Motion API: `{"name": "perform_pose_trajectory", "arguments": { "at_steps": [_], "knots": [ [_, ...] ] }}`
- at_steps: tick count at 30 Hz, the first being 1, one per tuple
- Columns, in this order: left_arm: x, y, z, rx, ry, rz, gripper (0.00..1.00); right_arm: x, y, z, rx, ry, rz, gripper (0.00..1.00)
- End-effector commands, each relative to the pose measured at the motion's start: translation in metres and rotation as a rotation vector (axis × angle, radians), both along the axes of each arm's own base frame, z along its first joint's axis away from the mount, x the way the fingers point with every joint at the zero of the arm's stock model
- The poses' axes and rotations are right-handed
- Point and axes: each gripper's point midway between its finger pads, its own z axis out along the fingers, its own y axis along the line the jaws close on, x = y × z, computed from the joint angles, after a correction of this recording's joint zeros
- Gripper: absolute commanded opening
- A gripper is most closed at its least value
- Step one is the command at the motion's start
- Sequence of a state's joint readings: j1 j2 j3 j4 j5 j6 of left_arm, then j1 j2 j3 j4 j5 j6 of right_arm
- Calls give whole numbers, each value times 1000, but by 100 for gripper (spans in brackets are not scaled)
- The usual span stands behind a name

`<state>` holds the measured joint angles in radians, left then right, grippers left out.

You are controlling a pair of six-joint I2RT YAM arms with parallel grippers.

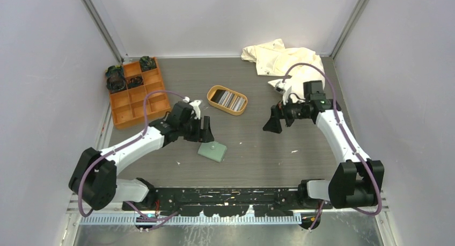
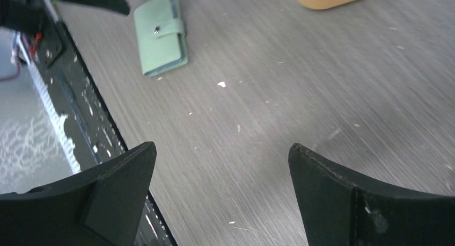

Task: Put the credit cards into the card holder
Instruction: Open the card holder at the center of the board.

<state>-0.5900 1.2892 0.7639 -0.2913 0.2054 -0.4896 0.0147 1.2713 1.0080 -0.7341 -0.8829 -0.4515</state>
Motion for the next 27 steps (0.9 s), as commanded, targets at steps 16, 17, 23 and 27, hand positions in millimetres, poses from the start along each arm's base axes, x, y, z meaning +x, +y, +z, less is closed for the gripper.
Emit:
{"name": "perform_pose_trajectory", "arguments": {
  "at_steps": [16, 17, 23, 27],
  "knots": [
    [-9, 10, -52, 68, 160, 12, 53, -32, 41, -3, -24, -90, 286, 93],
    [-8, 13, -54, 82, 164, 19, 53, -34, 43, -4, -23, -89, 294, 93],
    [-8, 16, -35, 71, 117, 24, 54, -39, 51, -10, -24, -71, 328, 92],
    [-8, 16, -31, 43, 89, 29, 58, -43, 55, -12, -18, -71, 356, 90]
  ]
}}
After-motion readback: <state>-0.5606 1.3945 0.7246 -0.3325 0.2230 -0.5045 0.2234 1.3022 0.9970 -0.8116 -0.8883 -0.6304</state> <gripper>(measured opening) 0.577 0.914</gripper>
